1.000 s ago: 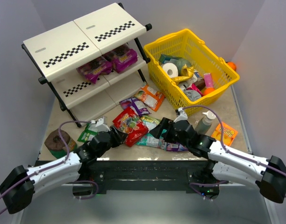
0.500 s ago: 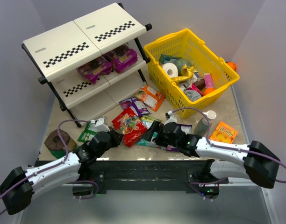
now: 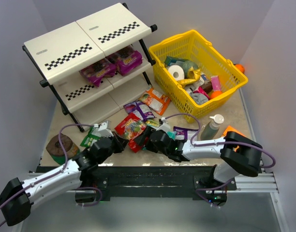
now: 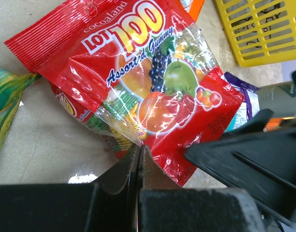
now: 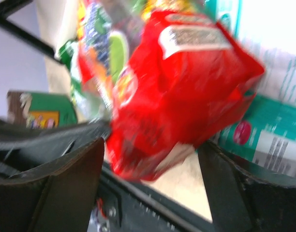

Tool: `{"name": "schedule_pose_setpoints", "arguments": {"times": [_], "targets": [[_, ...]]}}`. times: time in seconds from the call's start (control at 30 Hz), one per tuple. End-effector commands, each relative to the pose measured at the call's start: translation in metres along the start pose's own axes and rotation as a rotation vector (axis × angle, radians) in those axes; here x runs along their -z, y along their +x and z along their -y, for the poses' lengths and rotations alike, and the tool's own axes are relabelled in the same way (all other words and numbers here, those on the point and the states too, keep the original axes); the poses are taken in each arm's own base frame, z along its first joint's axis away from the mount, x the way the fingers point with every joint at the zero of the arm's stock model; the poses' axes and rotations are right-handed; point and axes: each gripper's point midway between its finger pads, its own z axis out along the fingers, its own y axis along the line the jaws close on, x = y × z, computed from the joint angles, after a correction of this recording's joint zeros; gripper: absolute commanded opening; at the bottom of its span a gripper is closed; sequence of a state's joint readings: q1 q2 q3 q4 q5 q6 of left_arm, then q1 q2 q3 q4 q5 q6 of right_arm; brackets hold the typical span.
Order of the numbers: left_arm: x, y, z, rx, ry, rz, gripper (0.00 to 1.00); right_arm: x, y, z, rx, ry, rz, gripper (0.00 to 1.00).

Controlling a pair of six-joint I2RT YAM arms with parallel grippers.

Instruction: Place and organize the candy bags onto the shelf

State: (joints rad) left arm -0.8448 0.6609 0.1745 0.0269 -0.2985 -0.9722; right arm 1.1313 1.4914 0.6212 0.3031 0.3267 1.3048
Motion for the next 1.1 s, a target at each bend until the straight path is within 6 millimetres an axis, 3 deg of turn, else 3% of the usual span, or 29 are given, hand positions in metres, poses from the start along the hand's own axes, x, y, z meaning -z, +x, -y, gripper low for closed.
{"name": "schedule_pose_setpoints", "arguments": {"times": [0.0, 0.23, 0.5, 0.7, 0.73, 0.77, 0.83, 0.87, 0.97, 1.07], "targets": [[0.005, -0.010, 0.022, -0.002, 0.086, 0.020, 0.00, -0.014, -0.021, -0.018, -0.092, -0.026, 0.135, 0.72], [0.010, -0.006, 0.021, 0.013, 0.096, 0.002, 0.00, -0.020, -0.023, -0.003, -0.154, -0.026, 0.183, 0.66], [0.014, -0.010, 0.026, 0.036, 0.119, 0.015, 0.00, -0.014, -0.037, -0.011, -0.167, -0.075, 0.242, 0.63], [0.015, -0.006, 0.020, 0.031, 0.093, -0.007, 0.00, -0.010, -0.040, -0.009, -0.179, -0.082, 0.256, 0.43], [0.015, -0.005, 0.020, 0.031, 0.089, -0.010, 0.00, -0.009, -0.040, -0.008, -0.176, -0.081, 0.256, 0.30], [0.015, -0.006, 0.019, 0.030, 0.084, -0.010, 0.00, -0.008, -0.040, -0.007, -0.174, -0.080, 0.255, 0.24], [0.016, -0.010, 0.020, 0.023, 0.072, -0.005, 0.07, -0.006, -0.041, -0.008, -0.169, -0.082, 0.256, 0.12], [0.017, -0.013, 0.021, 0.021, 0.064, 0.004, 0.23, -0.005, -0.042, -0.008, -0.162, -0.079, 0.258, 0.08], [0.024, -0.027, 0.022, -0.007, 0.027, 0.025, 0.55, 0.001, -0.046, -0.010, -0.152, -0.078, 0.266, 0.01], [0.043, -0.056, 0.036, -0.029, -0.007, 0.059, 0.69, 0.012, -0.055, -0.019, -0.134, -0.089, 0.286, 0.00]]}}
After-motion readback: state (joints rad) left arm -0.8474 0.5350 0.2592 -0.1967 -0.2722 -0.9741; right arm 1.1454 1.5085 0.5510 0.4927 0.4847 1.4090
